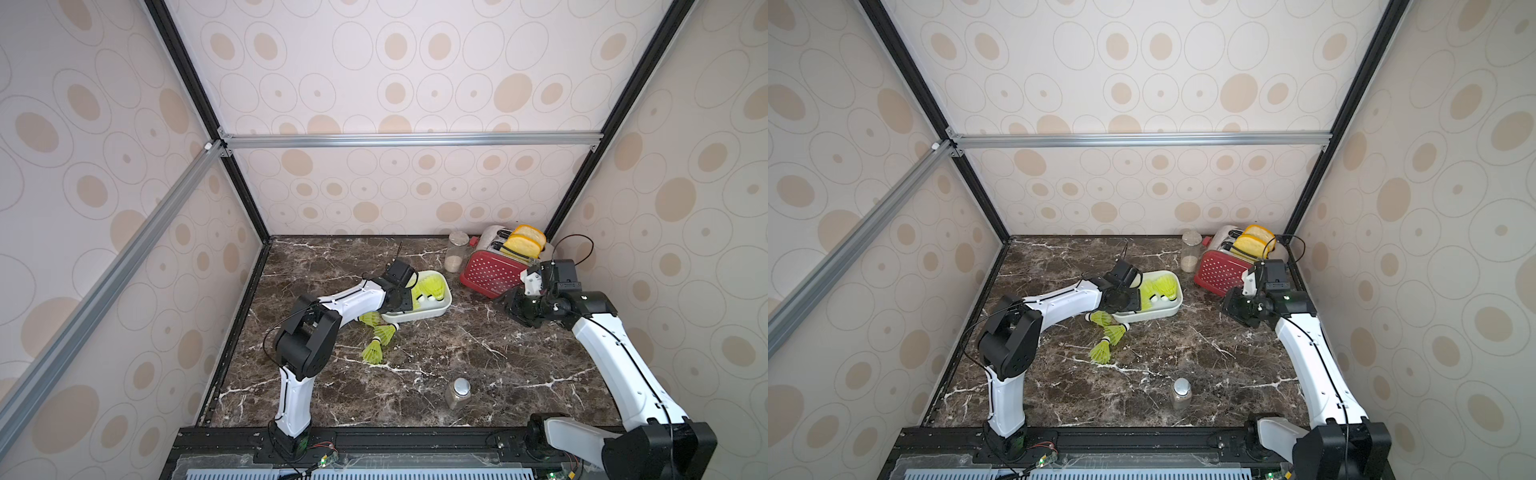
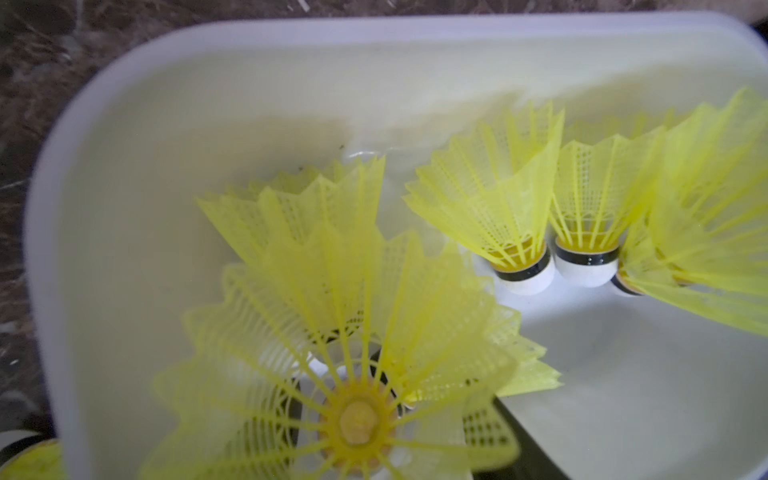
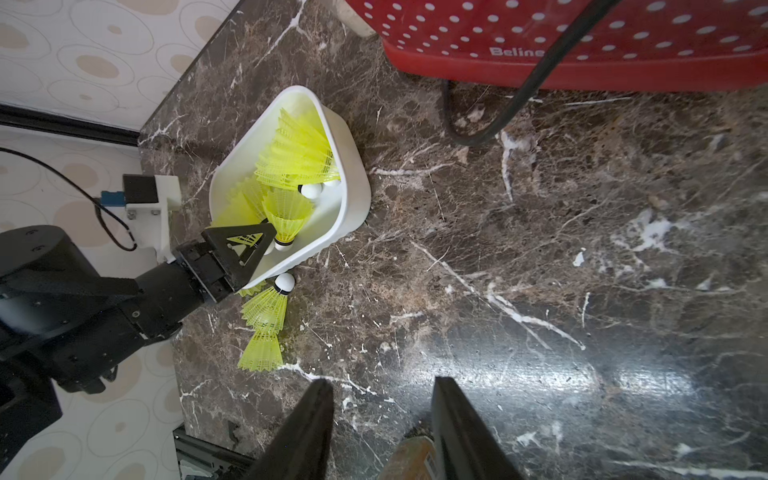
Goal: Put the shuttlecocks into the storage box
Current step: Place the shuttlecock in the storage box.
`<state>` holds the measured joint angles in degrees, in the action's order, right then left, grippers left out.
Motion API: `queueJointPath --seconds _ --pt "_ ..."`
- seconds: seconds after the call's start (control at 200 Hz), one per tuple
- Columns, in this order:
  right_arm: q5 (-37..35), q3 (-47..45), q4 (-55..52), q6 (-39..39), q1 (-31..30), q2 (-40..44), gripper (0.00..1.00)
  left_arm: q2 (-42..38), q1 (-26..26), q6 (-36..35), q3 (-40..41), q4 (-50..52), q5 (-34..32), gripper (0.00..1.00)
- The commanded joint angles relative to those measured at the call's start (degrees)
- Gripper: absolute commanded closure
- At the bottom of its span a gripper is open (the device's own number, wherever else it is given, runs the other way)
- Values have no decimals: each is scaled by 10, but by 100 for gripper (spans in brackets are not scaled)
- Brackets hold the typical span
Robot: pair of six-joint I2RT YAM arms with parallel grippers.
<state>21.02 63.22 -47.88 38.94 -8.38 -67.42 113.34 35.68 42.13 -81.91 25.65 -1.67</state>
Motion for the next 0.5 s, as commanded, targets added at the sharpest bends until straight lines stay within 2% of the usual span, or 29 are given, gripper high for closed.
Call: queueJointPath --seconds 0.0,0.165,0.275,0.496 --pt "-23 13 -23 -29 -15 -9 55 -37 -2 -13 -8 26 -25 30" --pt "-65 45 -28 -62 -59 -41 55 -55 -2 -20 -17 32 -22 28" --pt "-80 70 -18 -91 -110 -76 55 -71 -2 -19 -21 35 -22 28" --pt "-106 158 -14 -175 -199 -194 62 -116 -6 -12 -14 44 -26 33"
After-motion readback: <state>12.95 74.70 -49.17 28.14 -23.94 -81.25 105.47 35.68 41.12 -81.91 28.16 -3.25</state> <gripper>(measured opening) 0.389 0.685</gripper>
